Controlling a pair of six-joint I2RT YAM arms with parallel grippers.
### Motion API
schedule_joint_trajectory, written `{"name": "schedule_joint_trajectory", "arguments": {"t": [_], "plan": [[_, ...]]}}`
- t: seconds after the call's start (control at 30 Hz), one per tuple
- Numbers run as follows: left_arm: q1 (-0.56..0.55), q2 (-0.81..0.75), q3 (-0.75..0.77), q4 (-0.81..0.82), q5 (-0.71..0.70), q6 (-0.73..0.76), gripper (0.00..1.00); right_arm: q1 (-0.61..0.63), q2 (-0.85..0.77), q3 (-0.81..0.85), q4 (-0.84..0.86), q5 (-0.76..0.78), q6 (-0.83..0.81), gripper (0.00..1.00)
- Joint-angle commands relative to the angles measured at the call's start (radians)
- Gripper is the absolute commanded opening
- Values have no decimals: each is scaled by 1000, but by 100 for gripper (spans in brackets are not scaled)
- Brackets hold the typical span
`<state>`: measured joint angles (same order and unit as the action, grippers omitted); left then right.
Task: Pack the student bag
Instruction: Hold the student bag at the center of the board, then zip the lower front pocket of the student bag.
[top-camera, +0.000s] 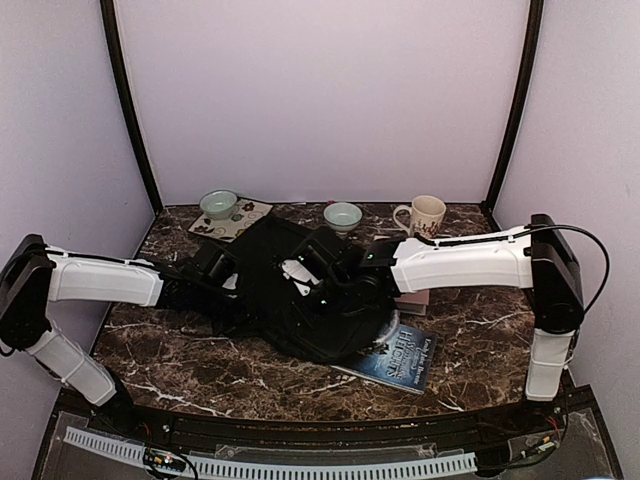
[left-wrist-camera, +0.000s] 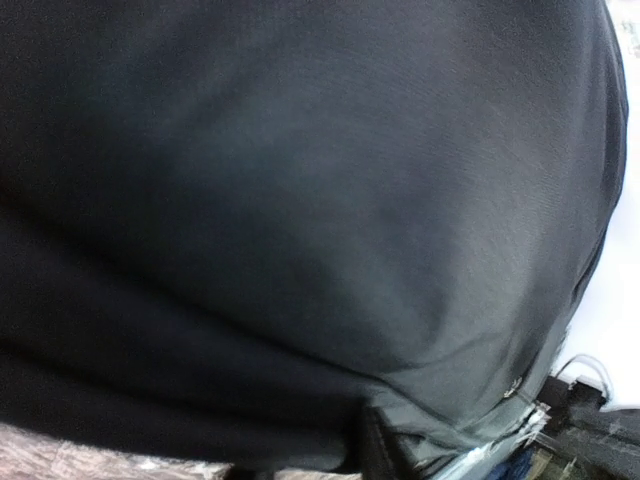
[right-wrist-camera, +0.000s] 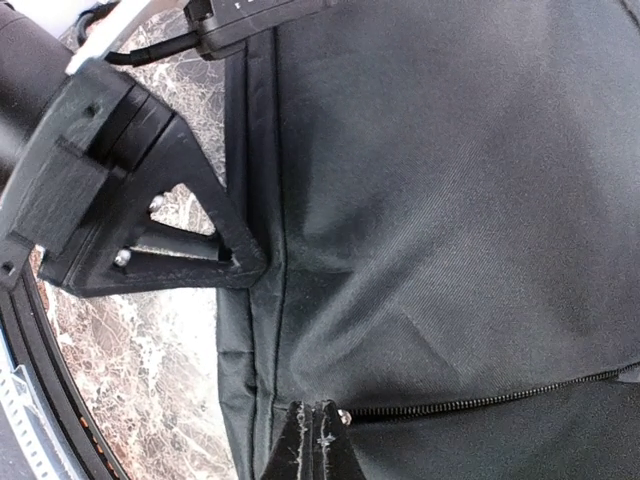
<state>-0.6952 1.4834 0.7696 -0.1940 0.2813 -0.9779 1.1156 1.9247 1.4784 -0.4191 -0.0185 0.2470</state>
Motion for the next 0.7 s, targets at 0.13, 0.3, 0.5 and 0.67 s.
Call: {"name": "schedule_joint_trajectory", "arguments": {"t": [0.13,0.3,0.5,0.67], "plan": [[8,-37,18,-17,-59,37,0,-6,-54,-21,66,-25,26,0],[11,-75,-3,-47,-69,44,0,-32,-58,-25,63,-1,34,0],[11,-115,-20,-66,-71,71,0,-79,-68,-48,62,3,33,0],[11,-158,-61,-55,-54,82,0,-126,-65,-59,52,-1,17,0]]}}
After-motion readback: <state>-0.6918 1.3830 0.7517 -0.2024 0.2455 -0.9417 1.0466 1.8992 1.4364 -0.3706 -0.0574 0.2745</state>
